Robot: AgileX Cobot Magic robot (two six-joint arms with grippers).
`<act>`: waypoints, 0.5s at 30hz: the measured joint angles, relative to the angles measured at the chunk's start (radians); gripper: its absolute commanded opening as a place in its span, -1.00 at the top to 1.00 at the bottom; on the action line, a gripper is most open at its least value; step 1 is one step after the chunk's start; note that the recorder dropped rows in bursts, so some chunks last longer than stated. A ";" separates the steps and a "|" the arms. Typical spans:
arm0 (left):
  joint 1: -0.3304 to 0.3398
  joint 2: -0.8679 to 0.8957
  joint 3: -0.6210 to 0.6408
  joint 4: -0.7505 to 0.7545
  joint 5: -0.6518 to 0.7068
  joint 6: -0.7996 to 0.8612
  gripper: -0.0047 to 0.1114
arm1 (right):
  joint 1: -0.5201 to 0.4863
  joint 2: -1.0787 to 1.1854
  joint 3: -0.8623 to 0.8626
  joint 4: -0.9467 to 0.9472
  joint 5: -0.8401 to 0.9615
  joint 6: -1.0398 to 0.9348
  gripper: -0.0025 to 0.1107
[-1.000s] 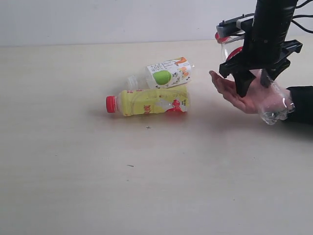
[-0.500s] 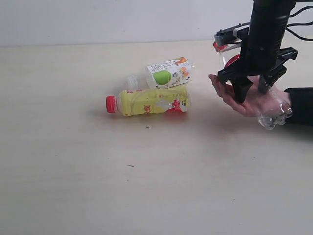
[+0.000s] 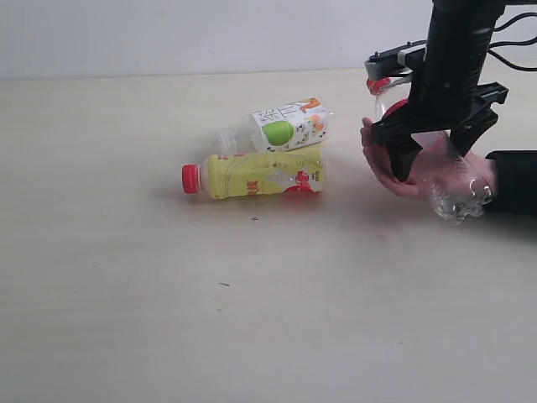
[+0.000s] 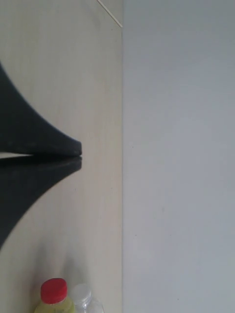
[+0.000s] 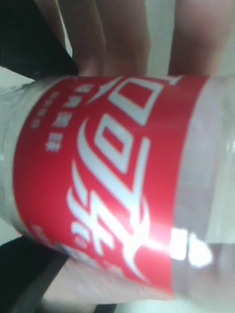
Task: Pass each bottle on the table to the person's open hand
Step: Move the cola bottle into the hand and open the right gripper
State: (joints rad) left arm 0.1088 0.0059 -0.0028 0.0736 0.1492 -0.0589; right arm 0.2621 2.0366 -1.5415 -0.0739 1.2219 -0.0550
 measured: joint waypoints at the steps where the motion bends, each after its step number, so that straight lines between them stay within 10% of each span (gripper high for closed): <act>1: 0.000 0.000 0.000 0.000 0.000 0.000 0.89 | 0.000 0.000 0.000 -0.002 0.000 0.000 -0.45; 15: 0.000 0.000 0.000 0.000 0.000 0.000 0.89 | 0.000 -0.011 0.000 -0.026 -0.014 -0.021 -0.45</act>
State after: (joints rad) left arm 0.1088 0.0059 -0.0028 0.0736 0.1492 -0.0589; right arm 0.2621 2.0252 -1.5415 -0.0999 1.2074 -0.0755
